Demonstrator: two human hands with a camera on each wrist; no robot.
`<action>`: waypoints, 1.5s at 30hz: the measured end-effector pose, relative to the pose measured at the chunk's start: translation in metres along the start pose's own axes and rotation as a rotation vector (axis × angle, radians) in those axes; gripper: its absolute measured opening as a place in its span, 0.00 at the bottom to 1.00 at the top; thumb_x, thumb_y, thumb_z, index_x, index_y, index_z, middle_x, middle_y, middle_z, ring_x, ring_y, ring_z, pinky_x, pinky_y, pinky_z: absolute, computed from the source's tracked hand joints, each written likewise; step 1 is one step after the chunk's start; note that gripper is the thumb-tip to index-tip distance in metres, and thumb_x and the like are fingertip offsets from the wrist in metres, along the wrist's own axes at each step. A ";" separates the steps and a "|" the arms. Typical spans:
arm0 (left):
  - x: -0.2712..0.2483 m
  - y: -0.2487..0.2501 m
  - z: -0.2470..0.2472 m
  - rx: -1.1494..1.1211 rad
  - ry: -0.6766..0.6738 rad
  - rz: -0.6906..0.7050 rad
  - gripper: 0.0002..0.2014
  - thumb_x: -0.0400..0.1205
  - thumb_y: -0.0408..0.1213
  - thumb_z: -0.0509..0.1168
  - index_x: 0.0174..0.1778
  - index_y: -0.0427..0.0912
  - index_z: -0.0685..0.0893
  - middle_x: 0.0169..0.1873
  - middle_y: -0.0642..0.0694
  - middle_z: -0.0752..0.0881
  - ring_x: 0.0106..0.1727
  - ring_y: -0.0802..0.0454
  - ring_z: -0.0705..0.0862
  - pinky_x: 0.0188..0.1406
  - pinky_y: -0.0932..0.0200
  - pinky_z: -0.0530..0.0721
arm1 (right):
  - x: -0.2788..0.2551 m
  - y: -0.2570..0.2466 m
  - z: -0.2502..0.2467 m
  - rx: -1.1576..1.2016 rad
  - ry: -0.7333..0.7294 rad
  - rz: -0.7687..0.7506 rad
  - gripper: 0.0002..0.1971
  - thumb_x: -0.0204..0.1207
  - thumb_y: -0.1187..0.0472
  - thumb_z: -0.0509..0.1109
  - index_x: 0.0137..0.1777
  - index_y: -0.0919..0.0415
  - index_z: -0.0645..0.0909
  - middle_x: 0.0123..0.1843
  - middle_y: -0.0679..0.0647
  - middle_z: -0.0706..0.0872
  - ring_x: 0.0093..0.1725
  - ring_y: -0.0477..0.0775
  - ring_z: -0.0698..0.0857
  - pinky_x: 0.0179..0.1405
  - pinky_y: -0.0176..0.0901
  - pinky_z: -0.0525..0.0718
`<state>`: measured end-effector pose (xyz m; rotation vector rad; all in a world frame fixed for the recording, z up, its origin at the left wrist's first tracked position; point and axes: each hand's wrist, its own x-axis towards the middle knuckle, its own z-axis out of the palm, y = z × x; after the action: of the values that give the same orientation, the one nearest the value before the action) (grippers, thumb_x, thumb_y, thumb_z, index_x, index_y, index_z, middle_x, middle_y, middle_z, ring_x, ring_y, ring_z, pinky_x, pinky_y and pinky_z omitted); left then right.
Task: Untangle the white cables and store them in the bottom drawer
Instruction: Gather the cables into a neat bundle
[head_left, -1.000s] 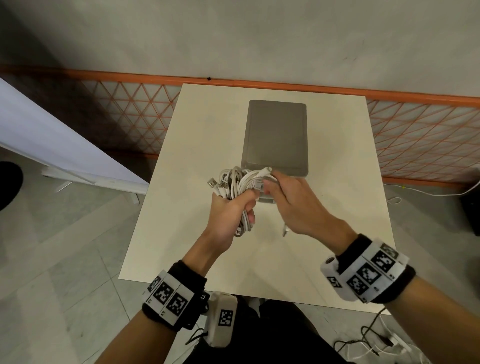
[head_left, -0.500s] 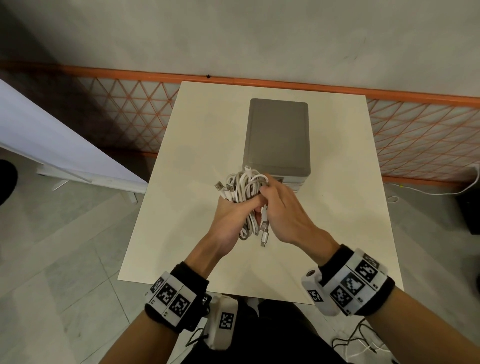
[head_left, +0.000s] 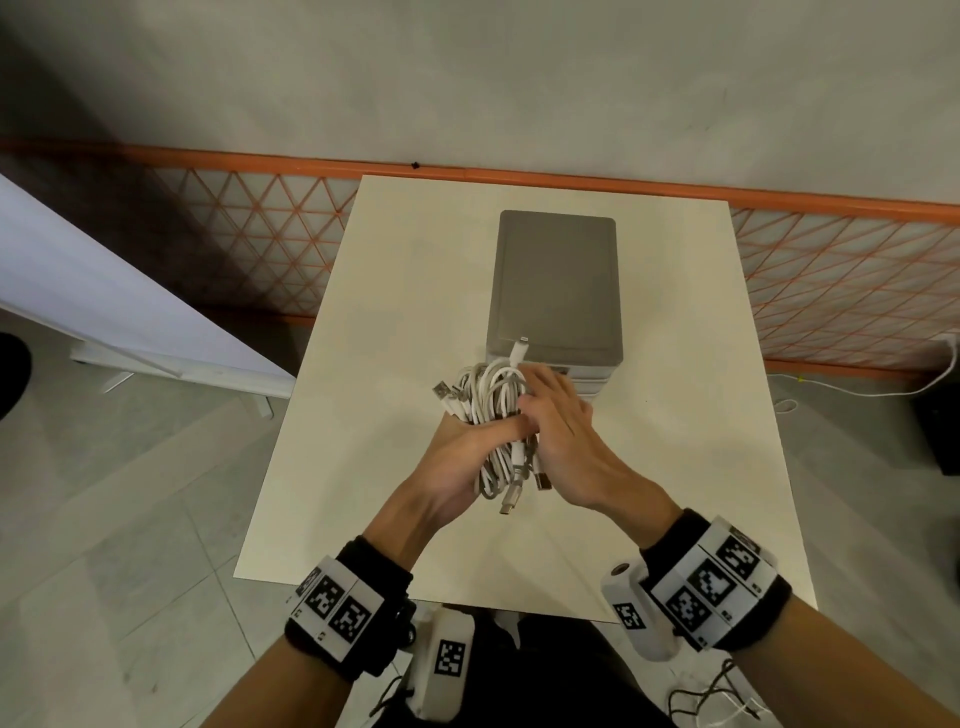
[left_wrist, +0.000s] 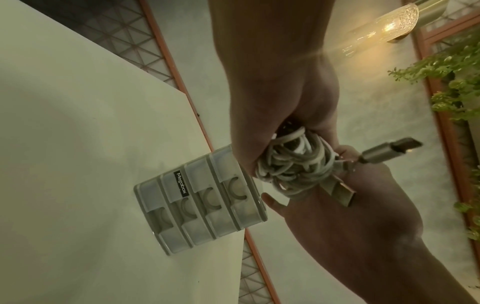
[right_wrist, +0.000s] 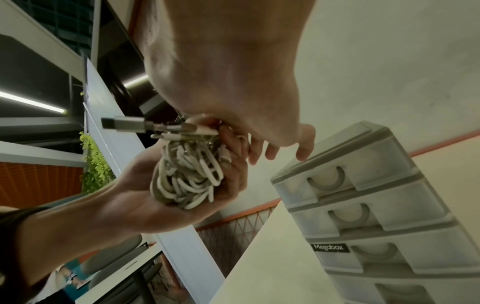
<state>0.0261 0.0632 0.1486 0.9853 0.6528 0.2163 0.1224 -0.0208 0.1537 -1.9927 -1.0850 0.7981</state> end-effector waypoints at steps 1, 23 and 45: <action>0.000 0.001 0.000 0.011 -0.012 -0.002 0.12 0.80 0.16 0.64 0.52 0.35 0.86 0.36 0.44 0.91 0.38 0.50 0.91 0.31 0.57 0.87 | -0.002 -0.001 0.000 0.033 -0.043 0.027 0.30 0.81 0.52 0.39 0.80 0.53 0.67 0.66 0.41 0.69 0.66 0.39 0.63 0.64 0.34 0.55; 0.006 -0.017 0.017 -0.002 0.360 0.133 0.16 0.80 0.23 0.67 0.31 0.45 0.91 0.32 0.48 0.90 0.39 0.52 0.89 0.39 0.55 0.86 | -0.007 0.001 -0.010 0.335 -0.304 0.059 0.22 0.65 0.75 0.76 0.53 0.52 0.78 0.32 0.44 0.86 0.30 0.47 0.84 0.24 0.44 0.82; 0.013 -0.002 -0.012 -0.102 -0.037 0.144 0.26 0.74 0.32 0.75 0.69 0.38 0.80 0.59 0.35 0.88 0.62 0.41 0.87 0.49 0.52 0.88 | -0.002 0.000 0.003 0.369 -0.119 0.124 0.05 0.64 0.74 0.69 0.39 0.67 0.80 0.25 0.49 0.80 0.25 0.44 0.77 0.27 0.41 0.75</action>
<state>0.0285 0.0768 0.1371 0.9369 0.5324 0.3539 0.1194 -0.0213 0.1521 -1.7273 -0.8140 1.1073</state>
